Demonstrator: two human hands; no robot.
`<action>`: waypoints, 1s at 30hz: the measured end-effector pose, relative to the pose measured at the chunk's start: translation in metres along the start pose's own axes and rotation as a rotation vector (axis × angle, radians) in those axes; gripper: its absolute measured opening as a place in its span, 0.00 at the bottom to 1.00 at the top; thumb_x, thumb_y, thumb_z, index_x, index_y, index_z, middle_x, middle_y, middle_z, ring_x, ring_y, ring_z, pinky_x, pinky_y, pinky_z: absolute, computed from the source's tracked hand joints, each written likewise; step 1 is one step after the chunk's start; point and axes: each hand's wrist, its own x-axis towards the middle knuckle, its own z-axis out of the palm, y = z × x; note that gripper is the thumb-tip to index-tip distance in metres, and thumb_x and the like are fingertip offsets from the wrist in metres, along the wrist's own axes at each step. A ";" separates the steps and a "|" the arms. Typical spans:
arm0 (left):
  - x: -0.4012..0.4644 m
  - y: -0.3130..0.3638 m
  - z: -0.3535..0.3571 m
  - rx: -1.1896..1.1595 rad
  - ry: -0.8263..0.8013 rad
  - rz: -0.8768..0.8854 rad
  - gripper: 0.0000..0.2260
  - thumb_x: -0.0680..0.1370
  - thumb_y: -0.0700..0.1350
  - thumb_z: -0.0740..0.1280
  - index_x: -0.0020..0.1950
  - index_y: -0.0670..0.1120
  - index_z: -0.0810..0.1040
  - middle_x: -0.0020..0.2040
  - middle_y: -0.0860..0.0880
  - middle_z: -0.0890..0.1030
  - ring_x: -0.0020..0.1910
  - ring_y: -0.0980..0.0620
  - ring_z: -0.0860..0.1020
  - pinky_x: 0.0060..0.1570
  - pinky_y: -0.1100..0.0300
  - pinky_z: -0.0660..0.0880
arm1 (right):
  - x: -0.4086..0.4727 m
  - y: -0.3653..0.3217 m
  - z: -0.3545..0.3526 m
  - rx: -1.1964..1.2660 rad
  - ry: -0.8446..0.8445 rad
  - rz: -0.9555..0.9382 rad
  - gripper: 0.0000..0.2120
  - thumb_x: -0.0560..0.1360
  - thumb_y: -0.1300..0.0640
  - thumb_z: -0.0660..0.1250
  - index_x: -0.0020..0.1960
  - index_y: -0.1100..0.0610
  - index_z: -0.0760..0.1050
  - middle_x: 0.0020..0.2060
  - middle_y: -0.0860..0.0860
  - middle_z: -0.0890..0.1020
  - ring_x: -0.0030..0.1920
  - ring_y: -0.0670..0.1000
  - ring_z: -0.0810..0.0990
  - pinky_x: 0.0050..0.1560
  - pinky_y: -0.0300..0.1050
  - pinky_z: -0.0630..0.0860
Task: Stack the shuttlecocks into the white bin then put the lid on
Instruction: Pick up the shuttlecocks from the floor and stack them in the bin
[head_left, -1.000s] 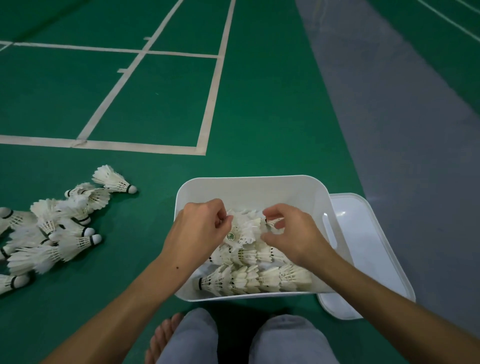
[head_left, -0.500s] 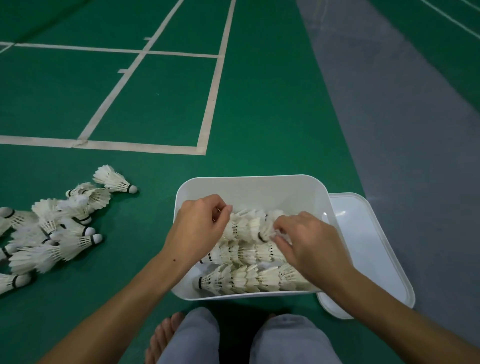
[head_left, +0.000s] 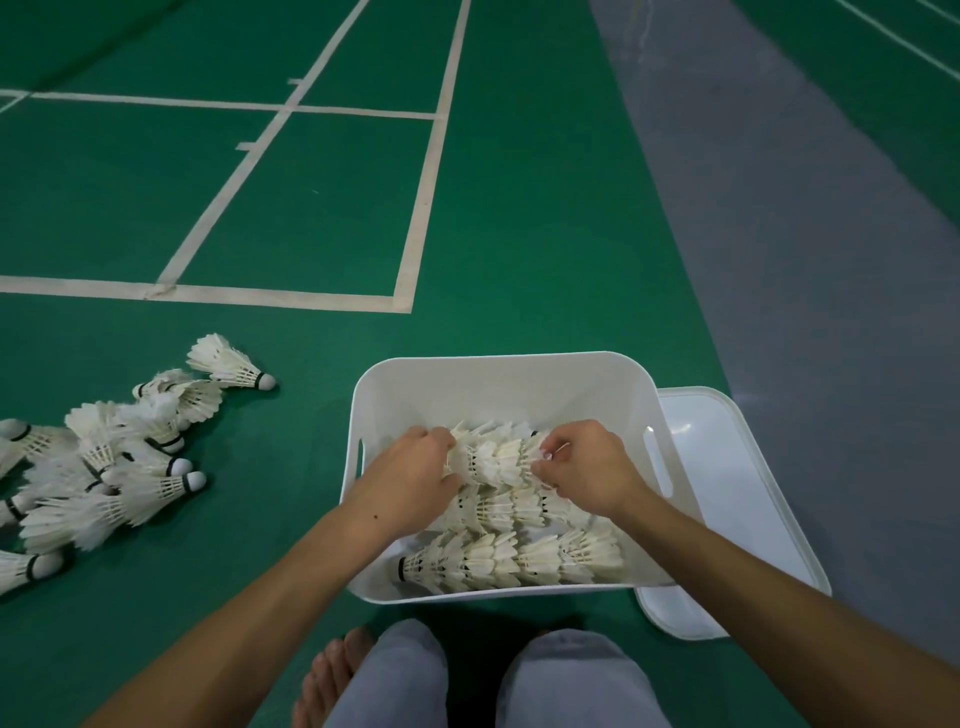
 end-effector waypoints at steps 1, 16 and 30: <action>0.000 -0.001 0.000 -0.011 -0.002 -0.001 0.22 0.83 0.51 0.66 0.77 0.48 0.70 0.71 0.48 0.75 0.65 0.47 0.77 0.66 0.50 0.76 | 0.001 -0.001 0.003 0.052 -0.026 0.033 0.07 0.74 0.56 0.79 0.41 0.53 0.82 0.39 0.51 0.86 0.40 0.54 0.86 0.47 0.51 0.85; -0.057 -0.016 -0.050 -0.536 0.510 0.196 0.05 0.81 0.43 0.71 0.55 0.50 0.84 0.46 0.59 0.85 0.47 0.58 0.83 0.42 0.66 0.79 | -0.028 -0.063 0.004 -0.069 0.199 -0.527 0.05 0.80 0.49 0.70 0.55 0.45 0.80 0.50 0.38 0.81 0.55 0.43 0.77 0.56 0.46 0.78; -0.035 -0.249 -0.078 -0.241 0.661 -0.329 0.05 0.80 0.41 0.72 0.56 0.47 0.83 0.46 0.52 0.85 0.43 0.57 0.82 0.45 0.56 0.79 | 0.075 -0.228 0.091 -0.380 -0.171 -0.859 0.11 0.80 0.49 0.69 0.59 0.51 0.80 0.54 0.47 0.85 0.58 0.52 0.81 0.59 0.54 0.79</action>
